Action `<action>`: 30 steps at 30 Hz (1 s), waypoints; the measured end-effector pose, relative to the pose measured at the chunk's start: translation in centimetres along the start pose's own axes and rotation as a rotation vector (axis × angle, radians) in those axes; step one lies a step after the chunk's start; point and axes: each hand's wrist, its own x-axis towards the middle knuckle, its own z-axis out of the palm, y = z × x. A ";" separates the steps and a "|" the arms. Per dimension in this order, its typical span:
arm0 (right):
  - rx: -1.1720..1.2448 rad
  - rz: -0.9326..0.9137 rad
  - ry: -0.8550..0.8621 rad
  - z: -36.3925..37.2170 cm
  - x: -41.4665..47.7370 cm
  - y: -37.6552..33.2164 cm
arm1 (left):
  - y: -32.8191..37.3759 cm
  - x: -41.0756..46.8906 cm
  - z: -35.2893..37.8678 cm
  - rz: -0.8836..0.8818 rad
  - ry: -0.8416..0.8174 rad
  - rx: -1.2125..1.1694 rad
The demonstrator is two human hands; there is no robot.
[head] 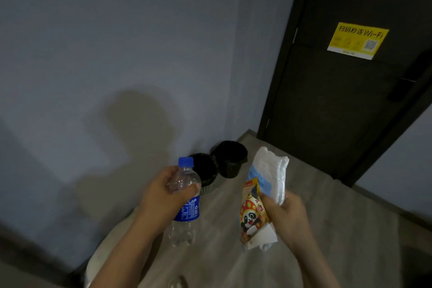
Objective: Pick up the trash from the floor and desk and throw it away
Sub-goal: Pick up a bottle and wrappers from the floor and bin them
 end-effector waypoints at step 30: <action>-0.181 0.119 -0.201 10.0 48.4 1.1 | -2.7 45.8 7.2 -0.190 0.071 0.047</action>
